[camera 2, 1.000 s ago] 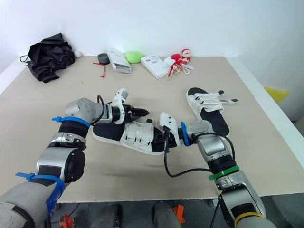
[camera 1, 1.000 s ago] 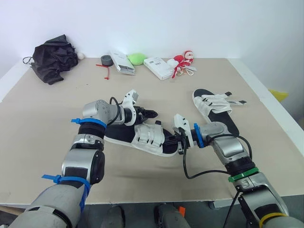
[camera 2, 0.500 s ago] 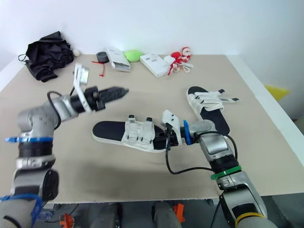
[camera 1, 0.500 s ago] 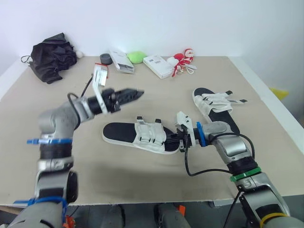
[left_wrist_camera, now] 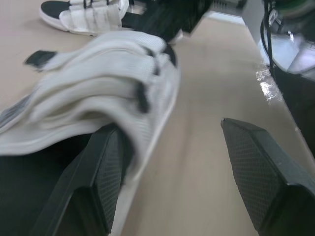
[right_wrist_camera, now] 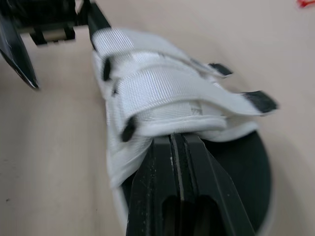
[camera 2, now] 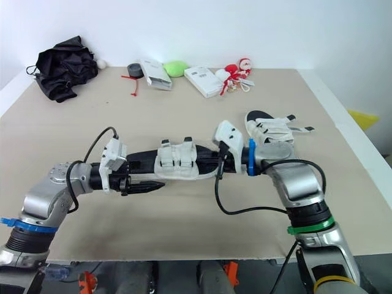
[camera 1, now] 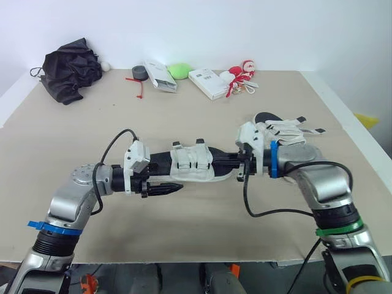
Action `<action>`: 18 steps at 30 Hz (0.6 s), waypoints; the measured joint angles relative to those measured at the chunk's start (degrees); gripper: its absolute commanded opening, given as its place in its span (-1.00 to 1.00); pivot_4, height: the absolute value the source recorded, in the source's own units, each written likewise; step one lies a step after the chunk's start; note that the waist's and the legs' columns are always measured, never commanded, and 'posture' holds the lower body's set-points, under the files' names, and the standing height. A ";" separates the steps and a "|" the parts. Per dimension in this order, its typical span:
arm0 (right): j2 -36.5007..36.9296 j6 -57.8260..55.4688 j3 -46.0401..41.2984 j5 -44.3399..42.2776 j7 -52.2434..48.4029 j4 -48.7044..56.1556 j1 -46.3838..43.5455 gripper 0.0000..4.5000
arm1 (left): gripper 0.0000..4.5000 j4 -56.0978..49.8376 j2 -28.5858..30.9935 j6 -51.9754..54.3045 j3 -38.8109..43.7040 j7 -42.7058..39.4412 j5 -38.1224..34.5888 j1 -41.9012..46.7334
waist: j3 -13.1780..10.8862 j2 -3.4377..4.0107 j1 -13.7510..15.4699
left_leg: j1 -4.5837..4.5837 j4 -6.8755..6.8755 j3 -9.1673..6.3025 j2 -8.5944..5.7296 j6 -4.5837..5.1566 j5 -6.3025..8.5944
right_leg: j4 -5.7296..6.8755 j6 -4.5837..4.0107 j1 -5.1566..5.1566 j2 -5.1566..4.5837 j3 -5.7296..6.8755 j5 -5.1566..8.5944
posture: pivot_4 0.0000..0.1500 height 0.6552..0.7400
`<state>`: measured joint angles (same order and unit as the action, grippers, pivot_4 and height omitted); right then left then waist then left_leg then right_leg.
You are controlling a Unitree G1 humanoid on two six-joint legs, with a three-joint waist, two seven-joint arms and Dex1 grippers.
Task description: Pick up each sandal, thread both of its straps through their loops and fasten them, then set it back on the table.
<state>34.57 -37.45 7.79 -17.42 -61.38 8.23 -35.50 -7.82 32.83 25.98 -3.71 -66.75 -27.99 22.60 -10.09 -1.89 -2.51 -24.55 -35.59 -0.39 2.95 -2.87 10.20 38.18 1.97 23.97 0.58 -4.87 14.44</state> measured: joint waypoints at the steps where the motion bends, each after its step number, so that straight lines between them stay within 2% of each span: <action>1: 1.66 -1.30 -1.81 -1.61 -0.30 2.42 0.46 -1.00 | 0.42 0.52 -0.67 -1.23 -0.35 0.11 0.60 -0.02 | -0.02 0.03 0.07 | -0.03 -0.01 -0.01 0.00 0.02 0.01 | 0.00 0.01 0.00 0.00 0.01 0.00 | 1.00 1.00; 4: 6.23 -2.87 -7.62 -5.84 -2.21 8.15 2.80 -1.00 | 0.42 5.46 -2.52 -3.65 -0.82 1.48 2.65 0.52 | -0.01 0.02 0.09 | -0.02 -0.09 -0.02 0.02 0.17 0.10 | 0.00 0.01 -0.02 0.04 0.03 0.02 | 1.00 1.00; 8: 7.75 -3.02 -8.57 -6.72 -2.13 8.45 6.04 -1.00 | 0.42 7.18 -3.19 -5.00 -1.79 1.45 3.52 1.20 | -0.03 0.03 -0.11 | -0.02 -0.18 0.01 0.02 0.20 0.08 | 0.03 0.00 -0.01 0.04 0.00 -0.02 | 1.00 1.00; 12: 9.90 -4.79 -15.67 -10.86 -2.14 11.24 9.02 -1.00 | 0.42 8.92 -4.24 -6.02 -2.88 1.36 4.81 1.78 | -0.03 0.05 0.33 | -0.05 -0.25 -0.01 -0.01 0.22 0.07 | 0.03 0.04 -0.05 0.02 0.02 -0.01 | 1.00 1.00; 13: 10.87 -6.03 -20.14 -13.46 -1.60 15.38 12.03 -1.00 | 0.42 10.65 -5.15 -7.32 -4.05 1.23 5.88 2.42 | -0.03 0.05 0.57 | -0.07 -0.25 -0.05 -0.03 0.23 0.08 | 0.02 0.06 -0.07 0.00 0.05 0.00 | 1.00 1.00; 18: 10.12 -9.64 -23.91 -17.54 3.12 24.06 17.95 -1.00 | 0.42 13.73 -6.97 -9.11 -7.43 1.55 9.44 5.48 | -0.03 0.05 0.85 | -0.05 -0.38 -0.06 0.00 0.27 0.09 | 0.04 0.05 -0.10 0.04 0.04 -0.06 | 1.00 1.00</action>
<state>44.69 -47.09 -16.12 -34.95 -58.25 32.29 -17.54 5.90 25.86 16.87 -11.14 -65.19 -18.55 28.08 -10.12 -1.84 -1.66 -24.59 -35.97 -0.45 2.95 -2.60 10.29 38.22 2.02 23.87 0.62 -4.83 14.38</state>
